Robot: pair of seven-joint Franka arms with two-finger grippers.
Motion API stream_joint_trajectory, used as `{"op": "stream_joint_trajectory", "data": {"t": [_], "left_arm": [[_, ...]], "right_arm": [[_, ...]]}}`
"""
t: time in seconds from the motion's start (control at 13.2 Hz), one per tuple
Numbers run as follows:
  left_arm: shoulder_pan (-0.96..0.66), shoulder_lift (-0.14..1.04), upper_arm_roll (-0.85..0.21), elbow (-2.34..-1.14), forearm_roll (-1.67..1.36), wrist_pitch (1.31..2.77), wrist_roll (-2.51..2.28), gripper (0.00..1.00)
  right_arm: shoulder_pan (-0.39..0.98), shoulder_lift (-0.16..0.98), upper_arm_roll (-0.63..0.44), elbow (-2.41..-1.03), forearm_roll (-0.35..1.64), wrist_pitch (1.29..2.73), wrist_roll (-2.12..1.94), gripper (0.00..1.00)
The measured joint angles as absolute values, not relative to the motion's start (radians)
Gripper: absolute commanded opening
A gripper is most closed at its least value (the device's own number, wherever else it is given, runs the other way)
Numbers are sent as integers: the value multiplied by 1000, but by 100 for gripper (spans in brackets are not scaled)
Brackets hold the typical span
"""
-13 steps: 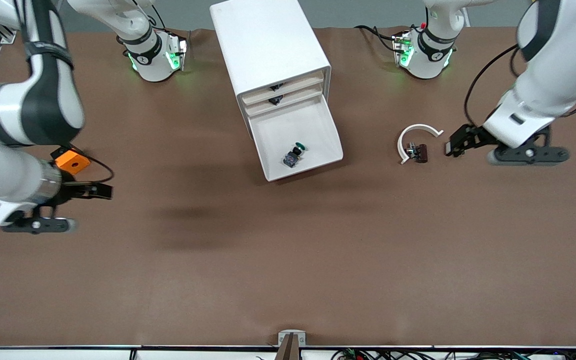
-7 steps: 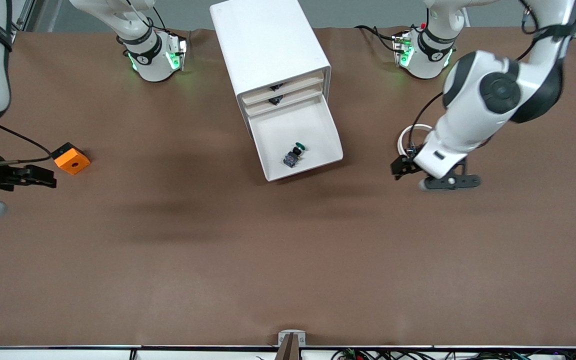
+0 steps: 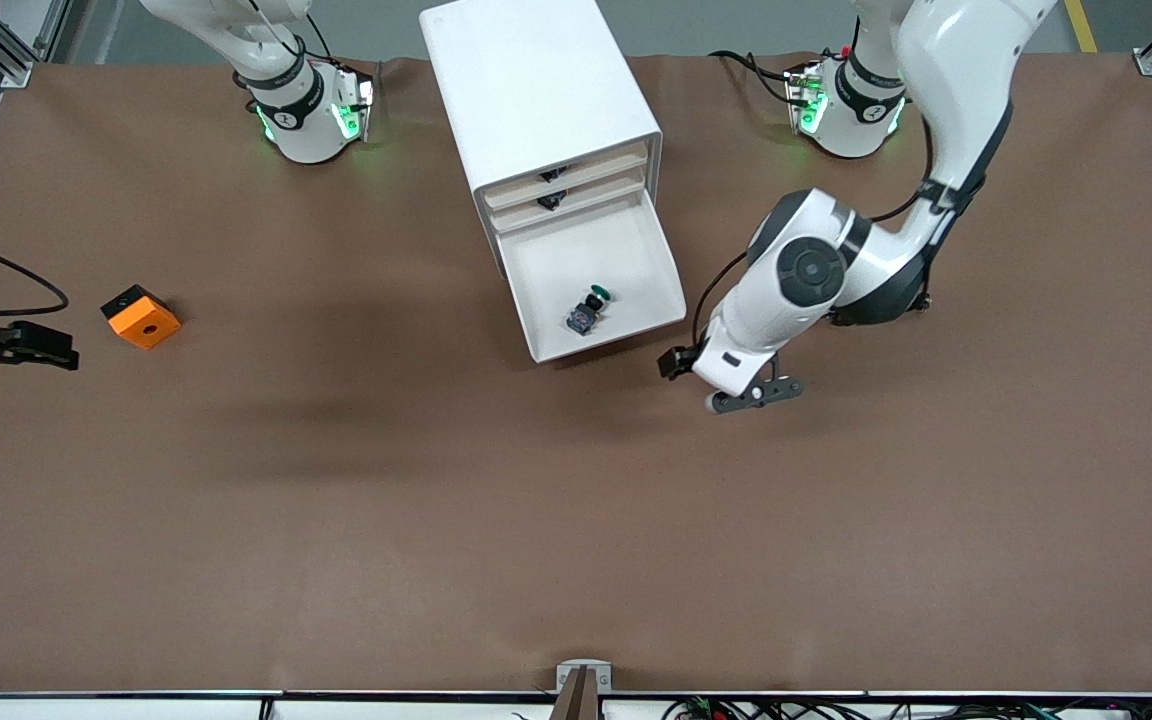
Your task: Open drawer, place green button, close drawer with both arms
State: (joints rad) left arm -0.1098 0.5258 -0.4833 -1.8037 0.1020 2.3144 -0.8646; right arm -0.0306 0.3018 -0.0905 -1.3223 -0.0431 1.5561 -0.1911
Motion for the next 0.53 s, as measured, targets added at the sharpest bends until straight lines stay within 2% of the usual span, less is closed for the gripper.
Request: {"op": "stream_joint_trajectory", "data": {"t": [0.3, 0.53], "left_arm": [[-182, 665, -483, -1682, 154, 2314, -1033, 100], [-221, 701, -483, -1666, 154, 2312, -1068, 100]], "right_arm": [[-31, 277, -77, -1296, -38, 1485, -191, 100], [-32, 210, -75, -1293, 4, 1442, -191, 100]]}}
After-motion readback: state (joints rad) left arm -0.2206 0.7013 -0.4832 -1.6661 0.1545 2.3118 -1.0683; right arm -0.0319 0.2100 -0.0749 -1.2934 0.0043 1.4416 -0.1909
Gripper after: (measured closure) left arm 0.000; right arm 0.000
